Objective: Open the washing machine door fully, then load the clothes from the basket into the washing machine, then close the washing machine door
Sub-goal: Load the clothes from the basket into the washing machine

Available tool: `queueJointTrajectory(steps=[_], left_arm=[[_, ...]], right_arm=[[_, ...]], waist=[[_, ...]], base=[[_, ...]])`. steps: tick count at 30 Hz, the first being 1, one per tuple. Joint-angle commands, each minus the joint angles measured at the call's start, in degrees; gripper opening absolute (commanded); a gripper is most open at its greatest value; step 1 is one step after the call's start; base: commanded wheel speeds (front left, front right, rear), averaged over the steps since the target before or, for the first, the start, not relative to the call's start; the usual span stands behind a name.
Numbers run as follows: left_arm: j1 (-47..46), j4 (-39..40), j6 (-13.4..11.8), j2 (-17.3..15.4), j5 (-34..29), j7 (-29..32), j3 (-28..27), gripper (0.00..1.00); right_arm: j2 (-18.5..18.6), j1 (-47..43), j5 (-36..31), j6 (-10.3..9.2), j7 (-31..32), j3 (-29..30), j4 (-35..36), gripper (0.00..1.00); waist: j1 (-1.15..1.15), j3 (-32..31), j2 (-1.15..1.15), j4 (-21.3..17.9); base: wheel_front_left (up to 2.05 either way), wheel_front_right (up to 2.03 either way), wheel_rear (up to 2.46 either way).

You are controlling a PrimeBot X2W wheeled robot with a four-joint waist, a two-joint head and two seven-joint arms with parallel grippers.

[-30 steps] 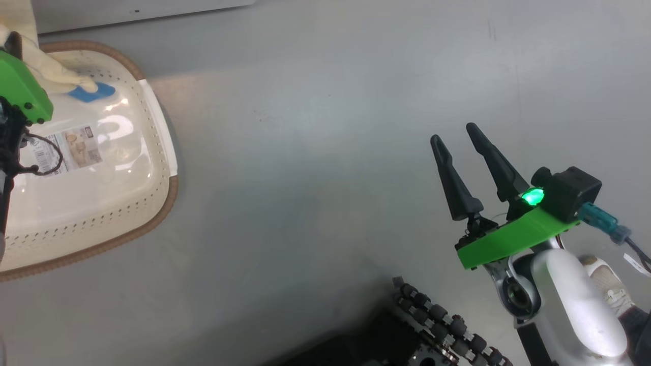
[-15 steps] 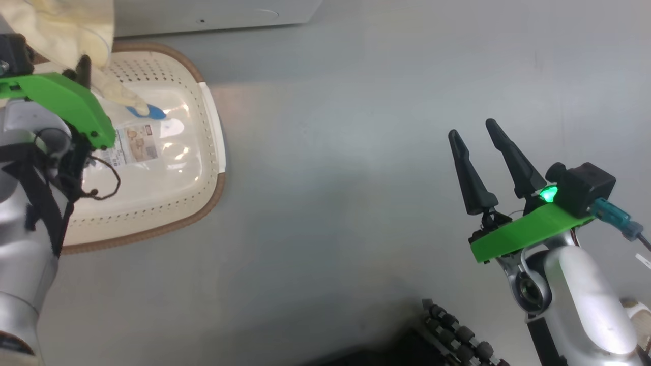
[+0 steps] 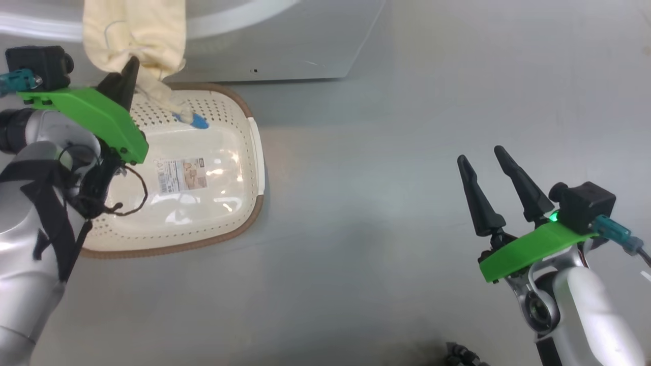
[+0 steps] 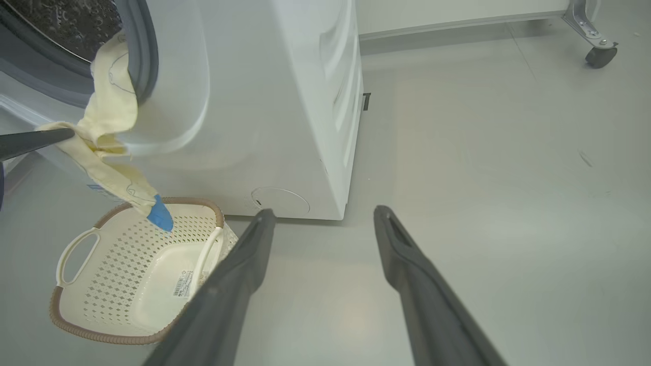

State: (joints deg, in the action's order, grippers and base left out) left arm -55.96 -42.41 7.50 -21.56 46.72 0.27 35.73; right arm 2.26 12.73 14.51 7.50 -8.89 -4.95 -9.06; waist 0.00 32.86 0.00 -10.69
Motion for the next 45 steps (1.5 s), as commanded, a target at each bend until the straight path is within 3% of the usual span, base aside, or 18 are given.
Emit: queueJointTrajectory(steps=[1, 7, 12, 16, 21, 30, 37, 45], left_arm=[[-0.40, 3.66, -0.55, -3.75, 0.40, 0.69, -2.07, 0.00], [-0.85, 14.63, -5.15, -9.73, 0.41, 8.40, -2.89, 0.00], [-3.32, 18.81, -7.64, -12.52, 0.14, 13.14, -3.47, 0.00], [-7.72, 20.04, -9.75, -14.40, -0.20, 17.35, -4.28, 0.00], [-12.48, 16.93, -11.25, -14.39, -0.83, 18.59, -5.07, 0.00], [-21.62, 5.89, -13.51, -14.74, -3.66, 12.70, -7.52, 0.00], [-28.97, -0.66, -14.06, -17.19, -6.62, 6.01, -8.90, 0.00], [-38.07, -5.82, -12.97, -16.98, -10.32, -8.66, -9.73, 0.00]], right_arm=[[0.62, -1.10, -0.37, -0.01, 0.54, -0.73, 1.92, 1.00], [0.62, -0.86, 0.97, -0.01, 0.32, -2.53, 1.24, 1.00], [0.62, -0.68, 2.19, -0.01, -0.63, -3.50, 0.38, 1.00], [0.62, -0.41, 3.80, -0.01, -2.20, -4.30, -1.04, 1.00], [0.62, 0.23, 5.48, -0.01, -3.71, -5.78, -2.43, 1.00], [0.62, 1.19, 9.05, -0.01, -5.55, -9.88, -4.74, 1.00], [0.62, 0.81, 11.94, -0.01, -6.04, -13.25, -5.43, 1.00], [0.62, -1.86, 12.15, -0.01, -6.09, -12.37, -2.85, 1.00]], waist=[[0.00, -1.78, 0.00, 0.87], [0.00, -4.03, 0.00, -0.78], [0.00, -3.68, 0.00, -2.47], [0.00, -2.05, 0.00, -4.92], [0.00, -0.17, 0.00, -7.64], [0.00, 3.50, 0.00, -14.30], [0.00, 6.45, 0.00, -19.71], [0.00, 8.72, 0.00, -20.07]], base=[[0.00, 0.00, 0.00], [0.00, 0.00, 0.00], [0.00, 0.00, 0.00], [0.00, 0.00, 0.00], [0.00, 0.00, 0.00], [0.00, 0.00, 0.00], [0.00, 0.00, 0.00], [0.06, 0.06, 0.06]])
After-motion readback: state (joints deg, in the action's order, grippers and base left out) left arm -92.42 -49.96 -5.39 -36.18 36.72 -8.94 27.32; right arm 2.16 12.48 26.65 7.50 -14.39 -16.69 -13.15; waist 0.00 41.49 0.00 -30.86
